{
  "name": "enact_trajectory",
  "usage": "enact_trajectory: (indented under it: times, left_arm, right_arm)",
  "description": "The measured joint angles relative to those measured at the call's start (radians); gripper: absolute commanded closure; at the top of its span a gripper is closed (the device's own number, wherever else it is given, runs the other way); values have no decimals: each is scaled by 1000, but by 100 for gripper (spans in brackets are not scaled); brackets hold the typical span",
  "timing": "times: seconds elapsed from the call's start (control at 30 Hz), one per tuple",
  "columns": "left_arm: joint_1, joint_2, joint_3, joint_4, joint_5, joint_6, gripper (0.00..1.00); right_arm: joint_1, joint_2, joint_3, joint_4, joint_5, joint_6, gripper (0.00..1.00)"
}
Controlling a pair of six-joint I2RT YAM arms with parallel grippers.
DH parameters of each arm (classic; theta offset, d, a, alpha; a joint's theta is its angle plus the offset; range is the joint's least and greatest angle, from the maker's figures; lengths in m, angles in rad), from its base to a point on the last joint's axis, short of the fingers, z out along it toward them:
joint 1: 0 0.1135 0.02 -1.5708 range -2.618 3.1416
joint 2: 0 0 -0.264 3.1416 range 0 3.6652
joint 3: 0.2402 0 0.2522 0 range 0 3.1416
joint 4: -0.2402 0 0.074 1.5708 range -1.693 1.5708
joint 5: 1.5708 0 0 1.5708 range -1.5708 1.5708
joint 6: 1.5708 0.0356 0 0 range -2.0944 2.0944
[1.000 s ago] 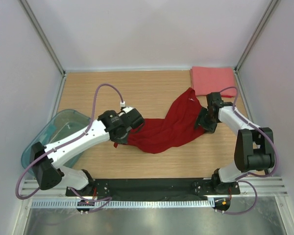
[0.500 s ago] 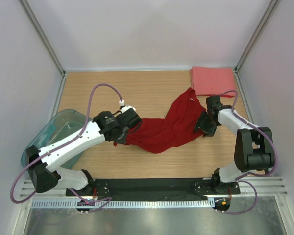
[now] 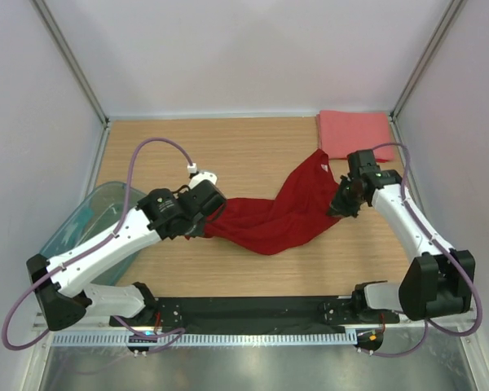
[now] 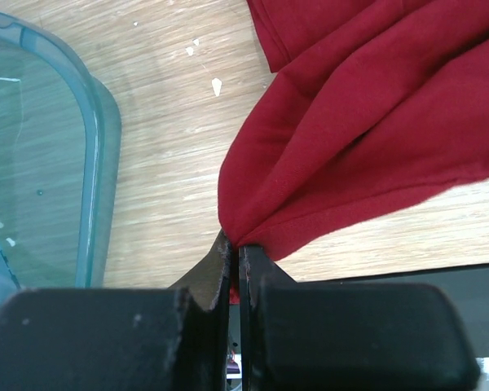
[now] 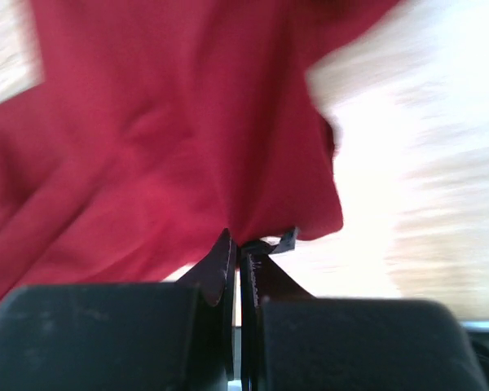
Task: Fold and stack the t-shirts
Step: Flatten the tshirt out
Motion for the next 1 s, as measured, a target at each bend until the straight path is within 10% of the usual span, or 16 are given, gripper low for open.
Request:
enact_trajectory:
  times: [0.3, 0.7, 1.0]
  left_arm:
    - [0, 42, 1, 17, 1, 27, 100]
    - [0, 61, -3, 37, 6, 27, 100]
    - [0, 51, -3, 37, 22, 35, 100]
  right_arm:
    - [128, 488, 331, 212, -223, 66, 62]
    - [56, 164, 128, 108, -81, -109, 52]
    - [53, 270, -93, 200, -83, -119, 49]
